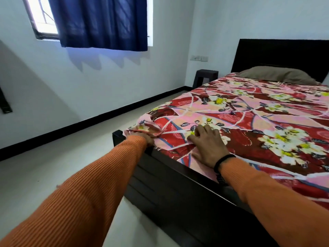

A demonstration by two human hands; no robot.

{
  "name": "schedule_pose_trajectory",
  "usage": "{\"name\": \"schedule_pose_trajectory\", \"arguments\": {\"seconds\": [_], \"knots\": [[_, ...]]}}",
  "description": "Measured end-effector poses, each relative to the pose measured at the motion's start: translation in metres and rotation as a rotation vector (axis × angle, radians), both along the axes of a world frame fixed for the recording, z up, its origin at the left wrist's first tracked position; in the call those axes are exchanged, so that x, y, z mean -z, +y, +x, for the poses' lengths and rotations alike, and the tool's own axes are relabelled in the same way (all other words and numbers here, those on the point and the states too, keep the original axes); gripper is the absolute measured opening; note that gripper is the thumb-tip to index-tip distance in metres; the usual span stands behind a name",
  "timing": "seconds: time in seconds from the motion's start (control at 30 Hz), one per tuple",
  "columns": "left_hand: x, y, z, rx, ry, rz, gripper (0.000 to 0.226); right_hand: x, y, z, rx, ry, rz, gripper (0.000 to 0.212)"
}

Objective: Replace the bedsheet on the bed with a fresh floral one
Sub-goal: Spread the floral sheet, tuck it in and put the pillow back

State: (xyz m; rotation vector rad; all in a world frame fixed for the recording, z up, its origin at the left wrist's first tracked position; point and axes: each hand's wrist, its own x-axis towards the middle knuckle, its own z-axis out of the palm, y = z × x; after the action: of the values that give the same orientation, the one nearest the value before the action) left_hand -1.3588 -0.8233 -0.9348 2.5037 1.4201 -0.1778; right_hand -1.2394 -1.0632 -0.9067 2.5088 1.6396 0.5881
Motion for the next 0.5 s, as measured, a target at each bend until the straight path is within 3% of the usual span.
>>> {"name": "schedule_pose_trajectory", "arguments": {"seconds": [0.07, 0.17, 0.23, 0.3, 0.37, 0.43, 0.5], "knots": [[0.002, 0.036, 0.001, -0.094, -0.036, 0.054, 0.099, 0.001, 0.002, 0.008, 0.006, 0.063, 0.036, 0.064], [0.037, 0.142, 0.020, -0.219, -0.274, 0.015, 0.086, 0.004, -0.001, 0.022, -0.017, 0.238, 0.059, 0.076], [-0.002, 0.107, -0.006, -0.278, -0.403, -0.054, 0.049, 0.004, -0.002, 0.029, -0.049, 0.310, 0.031, 0.080], [-0.029, 0.075, -0.018, -0.286, -0.384, -0.002, 0.017, 0.001, 0.000, 0.034, -0.066, 0.381, 0.015, 0.088], [-0.044, 0.057, -0.018, -0.331, -0.332, 0.081, 0.020, -0.002, 0.000, 0.036, -0.061, 0.435, -0.003, 0.101], [-0.038, 0.045, -0.013, -0.182, -0.311, 0.299, 0.031, -0.001, -0.001, 0.038, -0.076, 0.472, -0.006, 0.109], [-0.024, 0.035, -0.001, -0.020, -0.350, 0.231, 0.045, -0.001, -0.002, 0.039, -0.089, 0.513, -0.004, 0.107]]}}
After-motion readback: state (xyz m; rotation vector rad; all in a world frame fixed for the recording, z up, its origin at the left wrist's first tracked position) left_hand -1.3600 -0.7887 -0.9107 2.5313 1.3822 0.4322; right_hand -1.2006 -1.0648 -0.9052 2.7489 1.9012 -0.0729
